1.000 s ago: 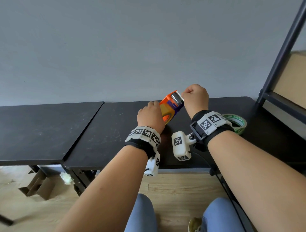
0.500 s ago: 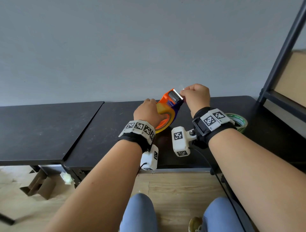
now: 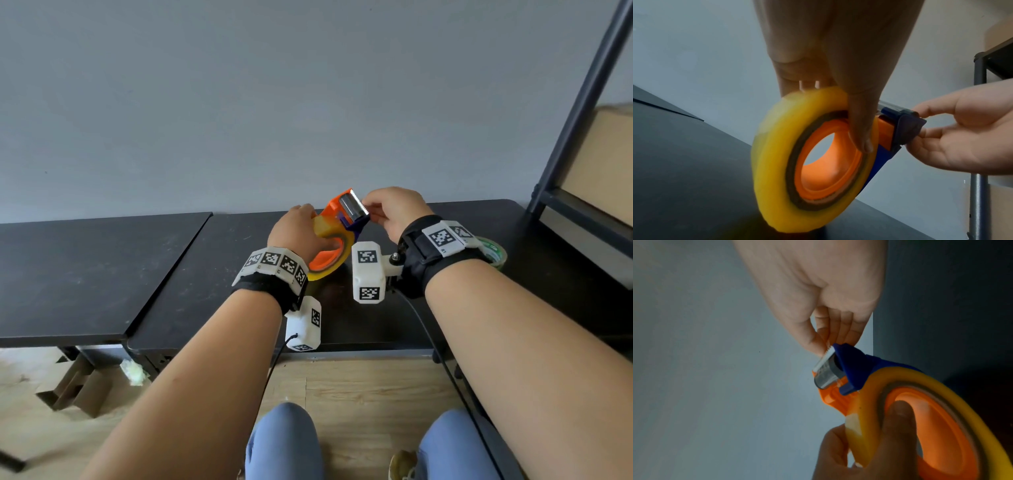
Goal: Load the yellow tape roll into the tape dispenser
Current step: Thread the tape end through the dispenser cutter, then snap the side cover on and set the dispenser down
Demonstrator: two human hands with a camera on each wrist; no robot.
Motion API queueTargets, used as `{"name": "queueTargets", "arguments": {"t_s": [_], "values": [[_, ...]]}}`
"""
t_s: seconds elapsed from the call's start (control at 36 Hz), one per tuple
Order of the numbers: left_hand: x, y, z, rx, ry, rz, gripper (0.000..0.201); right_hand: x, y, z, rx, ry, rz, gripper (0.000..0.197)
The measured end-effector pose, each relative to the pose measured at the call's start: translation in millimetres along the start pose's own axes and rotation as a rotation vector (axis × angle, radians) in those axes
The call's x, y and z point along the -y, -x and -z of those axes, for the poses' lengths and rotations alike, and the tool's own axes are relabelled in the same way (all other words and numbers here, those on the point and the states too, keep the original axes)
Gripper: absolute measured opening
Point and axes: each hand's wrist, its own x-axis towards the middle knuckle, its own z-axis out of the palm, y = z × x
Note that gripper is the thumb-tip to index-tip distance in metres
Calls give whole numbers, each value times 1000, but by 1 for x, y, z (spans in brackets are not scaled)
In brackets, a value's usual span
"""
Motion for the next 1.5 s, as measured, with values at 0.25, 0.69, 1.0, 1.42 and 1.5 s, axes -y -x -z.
{"name": "queueTargets", "arguments": {"t_s": [0.25, 0.69, 1.0, 1.42, 1.5], "values": [[9, 3, 3, 9, 79, 6, 49, 3, 1, -8, 132, -146, -87, 23], [10, 6, 7, 9, 162, -20, 48, -16, -7, -2, -51, 241, 141, 38], [1, 0, 0, 98, 184, -155, 60, -29, 5, 5, 338, 565, 66, 31], [9, -2, -11, 2, 143, -143, 72, -41, 4, 24, 345, 440, 53, 30], [7, -2, -10, -52, 215, -108, 71, -39, 9, 22, 292, 363, 35, 25]]}}
